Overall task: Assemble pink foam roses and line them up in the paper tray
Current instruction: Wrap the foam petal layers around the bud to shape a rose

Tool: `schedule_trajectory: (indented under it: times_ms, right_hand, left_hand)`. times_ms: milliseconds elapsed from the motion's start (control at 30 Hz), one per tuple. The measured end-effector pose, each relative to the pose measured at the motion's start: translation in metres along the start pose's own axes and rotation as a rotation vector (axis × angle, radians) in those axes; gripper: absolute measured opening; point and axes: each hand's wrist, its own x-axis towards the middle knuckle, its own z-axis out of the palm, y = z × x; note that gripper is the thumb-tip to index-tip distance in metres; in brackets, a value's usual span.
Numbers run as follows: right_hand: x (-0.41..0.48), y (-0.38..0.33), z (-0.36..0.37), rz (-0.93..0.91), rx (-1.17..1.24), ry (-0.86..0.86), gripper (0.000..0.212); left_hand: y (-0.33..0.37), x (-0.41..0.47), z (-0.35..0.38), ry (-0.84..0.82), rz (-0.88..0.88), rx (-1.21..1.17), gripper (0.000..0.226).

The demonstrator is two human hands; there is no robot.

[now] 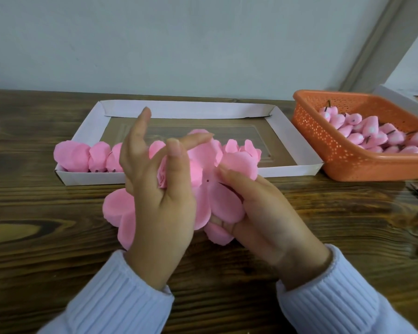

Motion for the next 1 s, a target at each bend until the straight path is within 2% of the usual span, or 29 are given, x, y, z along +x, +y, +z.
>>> schedule_trajectory:
  times_ms: [67, 133, 200, 267, 433, 600, 733, 867, 1000]
  right_hand:
    - [0.0029, 0.0026, -0.0023, -0.013, -0.051, 0.062, 0.036]
    - [0.0046, 0.0038, -0.0034, -0.015, -0.048, 0.109, 0.028]
    - [0.0043, 0.0038, -0.0034, -0.018, -0.058, 0.109, 0.023]
    - [0.0032, 0.0044, -0.0026, -0.023, -0.077, 0.067, 0.023]
    - [0.0014, 0.006, -0.0005, -0.037, -0.054, 0.044, 0.03]
    - [0.0011, 0.0052, -0.0028, -0.057, -0.059, 0.038, 0.038]
    - [0.0007, 0.0066, -0.0021, -0.067, -0.08, 0.01, 0.039]
    - [0.0023, 0.0091, -0.0045, -0.07, -0.061, 0.033, 0.036]
    - [0.002, 0.0095, -0.0042, -0.079, -0.079, 0.041, 0.03]
  left_hand:
    - [0.0006, 0.0007, -0.0006, -0.048, -0.007, -0.041, 0.026]
    - [0.0017, 0.0006, -0.002, -0.113, -0.009, -0.089, 0.03]
    - [0.0013, -0.0005, -0.0025, -0.162, -0.011, -0.099, 0.035]
    - [0.0006, -0.0012, -0.0024, -0.185, 0.004, -0.048, 0.03]
    - [0.0022, -0.0006, -0.0024, -0.145, -0.005, 0.006, 0.026]
    - [-0.0034, 0.0011, -0.0021, -0.063, 0.033, -0.033, 0.036]
    - [-0.0046, 0.0024, -0.0004, -0.071, 0.007, -0.049, 0.041]
    - [-0.0001, 0.0023, -0.0019, -0.13, 0.008, -0.035, 0.03]
    - [0.001, 0.0022, -0.0012, -0.14, -0.009, -0.054, 0.03]
